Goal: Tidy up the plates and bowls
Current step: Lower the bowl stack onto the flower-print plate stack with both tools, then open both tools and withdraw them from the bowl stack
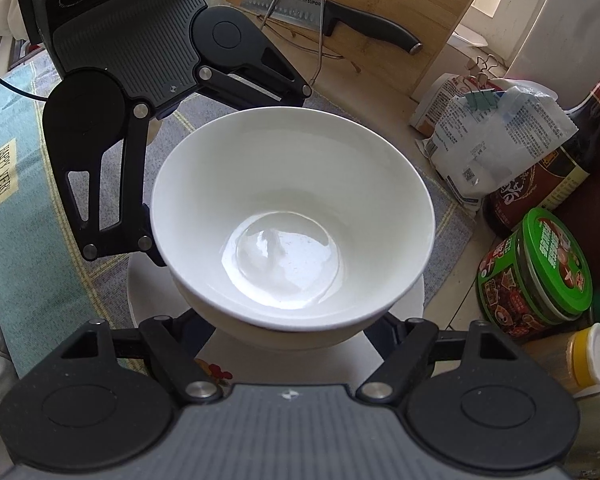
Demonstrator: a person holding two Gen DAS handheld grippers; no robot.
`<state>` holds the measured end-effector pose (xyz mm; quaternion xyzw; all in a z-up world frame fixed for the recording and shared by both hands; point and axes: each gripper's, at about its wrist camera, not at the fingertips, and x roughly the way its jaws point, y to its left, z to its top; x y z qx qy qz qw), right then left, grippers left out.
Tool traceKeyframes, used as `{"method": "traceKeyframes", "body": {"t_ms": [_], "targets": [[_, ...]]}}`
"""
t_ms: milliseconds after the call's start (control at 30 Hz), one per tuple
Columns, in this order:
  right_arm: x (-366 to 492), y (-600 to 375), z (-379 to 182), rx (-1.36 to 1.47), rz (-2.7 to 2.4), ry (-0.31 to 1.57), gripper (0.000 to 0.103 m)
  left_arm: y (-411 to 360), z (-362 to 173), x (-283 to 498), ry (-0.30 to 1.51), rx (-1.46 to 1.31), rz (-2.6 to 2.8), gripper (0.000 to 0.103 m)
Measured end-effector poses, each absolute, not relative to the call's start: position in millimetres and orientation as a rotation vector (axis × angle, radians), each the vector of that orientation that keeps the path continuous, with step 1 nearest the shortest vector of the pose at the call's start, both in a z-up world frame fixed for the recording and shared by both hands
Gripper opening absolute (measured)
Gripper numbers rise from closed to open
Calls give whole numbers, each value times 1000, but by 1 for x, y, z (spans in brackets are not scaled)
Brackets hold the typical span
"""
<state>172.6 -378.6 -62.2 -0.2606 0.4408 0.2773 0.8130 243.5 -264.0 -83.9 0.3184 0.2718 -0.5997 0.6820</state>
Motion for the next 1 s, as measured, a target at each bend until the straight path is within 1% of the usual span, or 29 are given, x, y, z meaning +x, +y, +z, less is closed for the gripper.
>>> {"method": "traceKeyframes", "body": {"t_ms": [500,567,600,633,700,833,1000], "targets": [[175,-380,-62,-537,592,952,84,-264,-84,247,629,680,-1345,84],[175,-380,-62,-536,587,938,91,-263,-83,243,612,685,-1340,87],[174,-380,-61,-537,581,923,103,-263,-83,241,600,690,-1339,91],[173,-379,-60,-540,579,912,103,-262,-82,238,587,706,-1334,94],[171,-379,-60,-543,588,918,103,-260,-82,234,577,719,-1330,96],[168,-380,-61,-558,570,909,103,-252,-81,229,573,696,-1285,97],[159,-380,-56,-554,580,881,103,-235,-71,223,546,603,-1172,98]]}}
